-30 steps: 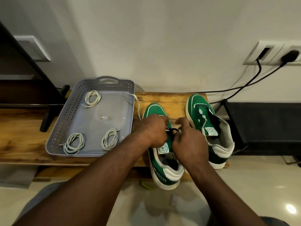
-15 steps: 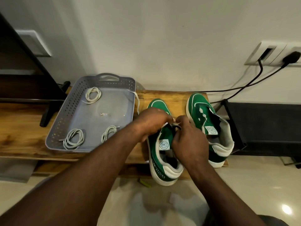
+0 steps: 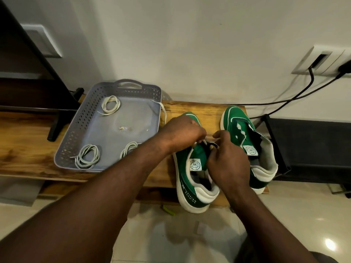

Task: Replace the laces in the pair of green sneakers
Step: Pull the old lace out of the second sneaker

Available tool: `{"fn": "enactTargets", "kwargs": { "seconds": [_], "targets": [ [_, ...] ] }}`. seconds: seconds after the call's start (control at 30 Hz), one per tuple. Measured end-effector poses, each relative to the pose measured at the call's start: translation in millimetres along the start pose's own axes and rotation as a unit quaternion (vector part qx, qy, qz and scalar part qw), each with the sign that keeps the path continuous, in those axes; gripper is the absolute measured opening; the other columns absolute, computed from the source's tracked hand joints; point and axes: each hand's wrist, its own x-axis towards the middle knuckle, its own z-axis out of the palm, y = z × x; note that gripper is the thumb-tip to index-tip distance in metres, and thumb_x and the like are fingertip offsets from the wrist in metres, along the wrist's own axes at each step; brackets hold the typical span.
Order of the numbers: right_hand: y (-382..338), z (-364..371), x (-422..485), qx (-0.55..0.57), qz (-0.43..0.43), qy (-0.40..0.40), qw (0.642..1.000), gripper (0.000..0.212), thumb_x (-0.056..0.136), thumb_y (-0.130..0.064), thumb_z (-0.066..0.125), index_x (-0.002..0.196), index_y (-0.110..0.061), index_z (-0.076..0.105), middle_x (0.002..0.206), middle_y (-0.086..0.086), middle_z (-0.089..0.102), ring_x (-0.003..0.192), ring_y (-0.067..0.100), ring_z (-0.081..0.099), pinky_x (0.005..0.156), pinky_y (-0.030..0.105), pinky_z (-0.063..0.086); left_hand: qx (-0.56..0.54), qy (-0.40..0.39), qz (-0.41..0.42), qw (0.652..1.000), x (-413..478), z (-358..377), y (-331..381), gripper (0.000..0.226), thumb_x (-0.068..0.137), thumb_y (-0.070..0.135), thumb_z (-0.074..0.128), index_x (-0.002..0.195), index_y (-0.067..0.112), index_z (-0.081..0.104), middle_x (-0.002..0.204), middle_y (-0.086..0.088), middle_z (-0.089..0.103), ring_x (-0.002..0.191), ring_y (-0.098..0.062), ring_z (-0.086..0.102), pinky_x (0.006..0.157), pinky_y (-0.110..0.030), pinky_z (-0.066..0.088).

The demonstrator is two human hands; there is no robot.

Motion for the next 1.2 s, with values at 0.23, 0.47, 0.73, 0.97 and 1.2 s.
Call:
{"fn": "enactTargets", "kwargs": {
  "seconds": [0.23, 0.47, 0.73, 0.97, 1.2],
  "targets": [
    [-7, 1, -3, 0.016, -0.005, 0.002, 1.0, 0.028, 0.099, -0.017, 0.058, 0.125, -0.025, 0.051, 0.093, 0.001, 0.073, 0.081, 0.031, 0.069, 0.059, 0.035, 0.038, 0.025, -0.022, 0.022, 0.999, 8, 2, -5, 0.017, 0.093, 0.025, 0.076, 0.079, 0.016, 0.082, 0.077, 0.003, 0.076, 0.073, -0.01, 0.066, 0.076, -0.03, 0.053],
    [0, 0, -2, 0.01, 0.023, -0.009, 1.0, 0.029, 0.1, -0.02, 0.057, 0.128, -0.026, 0.051, 0.087, 0.0, 0.072, 0.079, 0.029, 0.069, 0.06, 0.034, 0.04, 0.191, -0.023, 0.027, 0.981, 6, -3, -11, 0.027, 0.093, 0.042, 0.073, 0.078, 0.019, 0.075, 0.078, 0.004, 0.071, 0.074, -0.015, 0.064, 0.072, -0.033, 0.053],
    [-3, 1, -2, 0.011, 0.036, -0.001, 0.999, 0.025, 0.098, -0.017, 0.056, 0.121, -0.024, 0.051, 0.082, -0.002, 0.065, 0.078, 0.031, 0.068, 0.061, 0.033, 0.038, -0.252, -0.065, 0.127, 0.957, -8, -5, 8, 0.024, 0.105, 0.014, 0.058, 0.083, 0.008, 0.066, 0.091, -0.013, 0.071, 0.089, -0.026, 0.072, 0.087, -0.037, 0.059],
    [-2, 4, -1, 0.018, 0.036, -0.004, 0.999, 0.027, 0.101, -0.022, 0.056, 0.127, -0.026, 0.052, 0.094, 0.001, 0.075, 0.084, 0.029, 0.071, 0.064, 0.034, 0.047, 0.091, 0.101, 0.021, 0.99, 3, -11, -2, 0.029, 0.093, 0.03, 0.074, 0.079, 0.018, 0.052, 0.073, 0.004, 0.056, 0.067, -0.015, 0.053, 0.056, -0.026, 0.038],
    [1, 5, 0, 0.039, 0.028, -0.01, 0.999, 0.029, 0.1, -0.021, 0.059, 0.128, -0.026, 0.054, 0.098, 0.001, 0.075, 0.087, 0.029, 0.071, 0.066, 0.035, 0.05, 0.257, 0.044, 0.068, 0.963, 6, 12, -16, 0.021, 0.085, 0.033, 0.078, 0.095, 0.034, 0.06, 0.092, 0.009, 0.068, 0.088, -0.019, 0.066, 0.08, -0.041, 0.059]
  ]
}}
